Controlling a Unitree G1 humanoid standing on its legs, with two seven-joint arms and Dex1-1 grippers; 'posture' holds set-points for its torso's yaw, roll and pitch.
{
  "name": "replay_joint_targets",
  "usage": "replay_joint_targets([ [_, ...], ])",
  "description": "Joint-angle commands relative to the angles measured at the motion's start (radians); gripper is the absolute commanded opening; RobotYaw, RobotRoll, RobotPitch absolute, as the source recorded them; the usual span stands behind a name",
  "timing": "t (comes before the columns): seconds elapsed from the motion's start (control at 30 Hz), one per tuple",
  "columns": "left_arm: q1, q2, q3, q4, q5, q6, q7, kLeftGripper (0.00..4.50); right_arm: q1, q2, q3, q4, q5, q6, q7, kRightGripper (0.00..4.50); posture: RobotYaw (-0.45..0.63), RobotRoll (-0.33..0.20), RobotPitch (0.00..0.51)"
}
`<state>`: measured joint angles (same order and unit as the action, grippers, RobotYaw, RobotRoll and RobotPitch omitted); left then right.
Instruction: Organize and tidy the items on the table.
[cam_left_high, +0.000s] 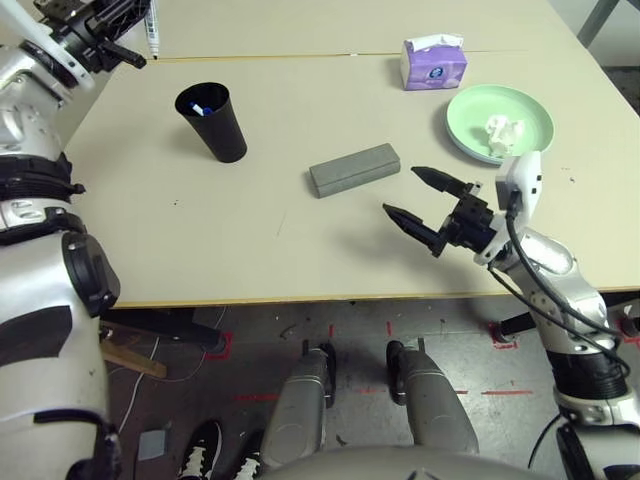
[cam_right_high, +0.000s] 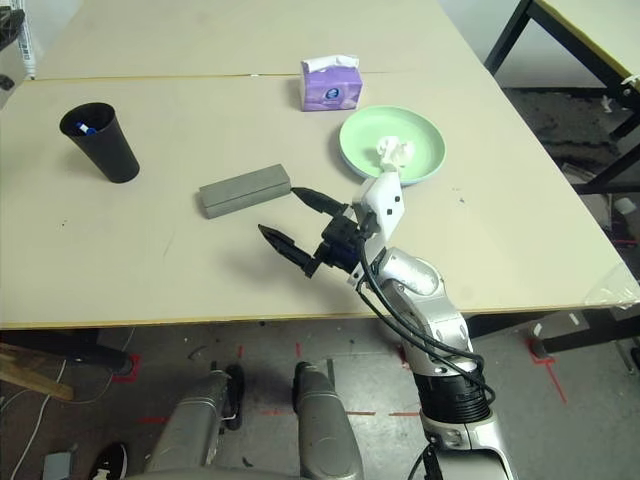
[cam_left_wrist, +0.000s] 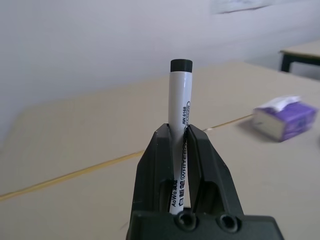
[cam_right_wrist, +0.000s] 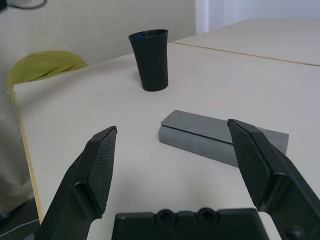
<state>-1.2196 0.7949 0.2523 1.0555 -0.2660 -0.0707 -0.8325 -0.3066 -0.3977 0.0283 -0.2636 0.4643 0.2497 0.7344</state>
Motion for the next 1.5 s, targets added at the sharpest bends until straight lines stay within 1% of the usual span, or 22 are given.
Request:
replay_joint_targets([
  [0.03,-0.005,-0.021,-0.009,0.054,0.036,-0.059,0.026,0.27,0.017,-0.006,0.007,-0.023,-0.006,0.016,-0.004,4.5,-0.14,0.0,0.224],
  [0.13,-0.009,-0.055,-0.001,0.093,0.047,-0.093,0.063,0.27,0.024,-0.014,0.007,-0.036,-0.009,0.023,-0.005,4.5,-0.14,0.0,0.225],
  [0.27,-0.01,-0.077,0.008,0.13,0.055,-0.12,0.092,0.27,0.035,-0.021,0.004,-0.056,-0.006,0.034,-0.01,4.5,-0.16,0.0,0.228],
  [0.53,0.009,-0.068,0.013,0.17,0.071,-0.149,0.139,0.27,0.062,-0.038,-0.01,-0.096,0.004,0.054,-0.018,4.5,-0.18,0.0,0.234],
  [0.7,0.038,-0.085,0.013,0.182,0.08,-0.152,0.147,0.27,0.064,-0.046,-0.013,-0.109,0.011,0.068,-0.019,4.5,-0.18,0.0,0.236],
  [0.9,0.048,-0.089,0.019,0.18,0.08,-0.154,0.152,2.35,0.061,-0.058,-0.026,-0.108,0.015,0.075,-0.016,4.5,-0.18,0.0,0.235],
  [0.93,0.048,-0.089,0.019,0.18,0.08,-0.154,0.152,2.78,0.062,-0.059,-0.026,-0.108,0.016,0.075,-0.016,4.5,-0.18,0.0,0.235],
  [0.97,0.048,-0.088,0.02,0.18,0.079,-0.154,0.152,3.06,0.061,-0.059,-0.025,-0.108,0.016,0.075,-0.016,4.5,-0.18,0.0,0.235],
  [1.1,0.047,-0.086,0.024,0.177,0.077,-0.154,0.15,4.48,0.057,-0.058,-0.021,-0.103,0.015,0.075,-0.014,4.5,-0.18,0.0,0.235],
  [1.27,0.05,-0.084,0.027,0.166,0.072,-0.141,0.126,4.48,0.05,-0.053,-0.017,-0.096,0.015,0.072,-0.012,4.5,-0.18,0.0,0.234],
  [1.33,0.057,-0.079,0.026,0.151,0.067,-0.14,0.087,4.48,0.048,-0.069,-0.004,-0.112,0.038,0.096,0.022,4.5,-0.18,0.0,0.233],
  [1.37,0.063,-0.075,0.035,0.133,0.049,-0.145,0.038,4.48,0.041,-0.088,0.006,-0.139,0.06,0.116,0.053,4.5,-0.19,0.0,0.232],
  [1.43,0.069,-0.059,0.067,0.089,0.001,-0.148,-0.043,4.48,-0.008,-0.096,-0.02,-0.181,0.122,0.163,0.051,4.5,-0.19,0.0,0.233],
  [1.47,0.071,-0.054,0.079,0.075,-0.014,-0.147,-0.063,4.48,-0.029,-0.093,-0.034,-0.19,0.144,0.178,0.039,4.5,-0.18,0.0,0.233],
  [1.5,0.069,-0.045,0.097,0.058,-0.031,-0.146,-0.059,4.48,-0.067,-0.082,-0.07,-0.183,0.165,0.191,-0.002,4.5,-0.18,0.0,0.234],
])
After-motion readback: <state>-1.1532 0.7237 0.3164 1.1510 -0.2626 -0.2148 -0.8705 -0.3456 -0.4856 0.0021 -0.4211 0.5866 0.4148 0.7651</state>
